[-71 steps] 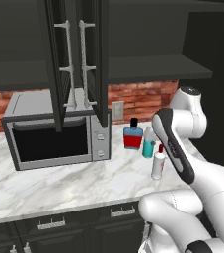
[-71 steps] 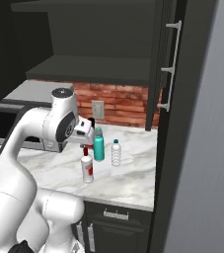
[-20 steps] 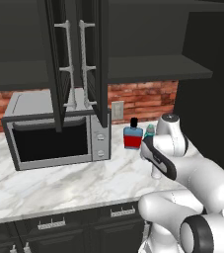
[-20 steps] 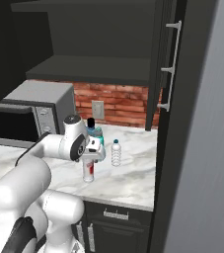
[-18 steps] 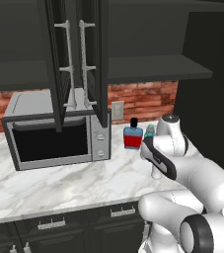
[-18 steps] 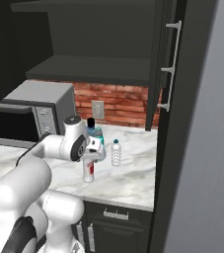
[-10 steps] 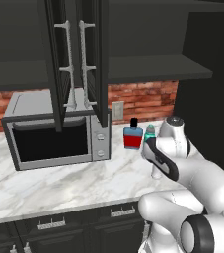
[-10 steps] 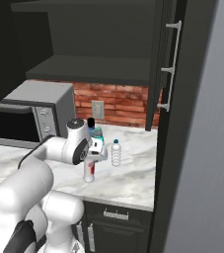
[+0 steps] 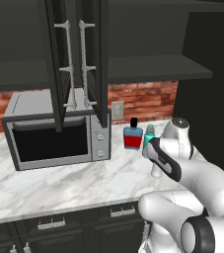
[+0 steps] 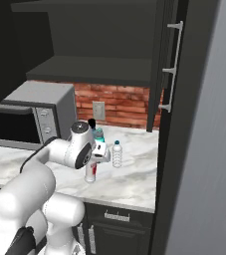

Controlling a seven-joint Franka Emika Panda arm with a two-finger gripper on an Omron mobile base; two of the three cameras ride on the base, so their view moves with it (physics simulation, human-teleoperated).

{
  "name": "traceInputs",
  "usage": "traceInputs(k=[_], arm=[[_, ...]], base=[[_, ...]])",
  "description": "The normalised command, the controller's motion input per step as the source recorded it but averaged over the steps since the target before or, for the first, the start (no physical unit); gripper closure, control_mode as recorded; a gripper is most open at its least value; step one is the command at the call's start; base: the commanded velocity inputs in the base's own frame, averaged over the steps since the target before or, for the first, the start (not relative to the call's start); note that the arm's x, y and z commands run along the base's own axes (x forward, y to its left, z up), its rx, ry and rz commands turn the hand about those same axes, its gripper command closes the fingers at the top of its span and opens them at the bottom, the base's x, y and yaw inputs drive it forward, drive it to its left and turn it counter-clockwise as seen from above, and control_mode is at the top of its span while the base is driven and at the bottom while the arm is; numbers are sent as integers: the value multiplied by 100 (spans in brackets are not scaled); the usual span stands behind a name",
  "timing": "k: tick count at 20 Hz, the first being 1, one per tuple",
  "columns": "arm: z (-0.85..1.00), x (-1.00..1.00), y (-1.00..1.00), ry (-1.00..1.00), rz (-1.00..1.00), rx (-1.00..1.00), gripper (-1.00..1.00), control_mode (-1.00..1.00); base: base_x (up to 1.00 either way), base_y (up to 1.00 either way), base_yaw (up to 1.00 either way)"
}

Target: Sort all alcoholic drinks to one cabinet, and non-alcoholic drinks to the other.

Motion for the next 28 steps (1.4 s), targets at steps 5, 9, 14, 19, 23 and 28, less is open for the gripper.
traceInputs(k=[5,9,14,19,23,28], arm=[[23,-1,1,3,0,0,100,-100],[41,-6,1,7,0,0,100,-100],[50,-12,3,4,0,-1,100,-100],[59,-14,3,0,0,-4,100,-100],[56,-10,2,-3,0,-3,100,-100],[55,-12,0,-5,0,-2,100,-100]], base=[[0,0,0],[0,0,0],[0,0,0],[0,0,0],[0,0,0],[0,0,0]])
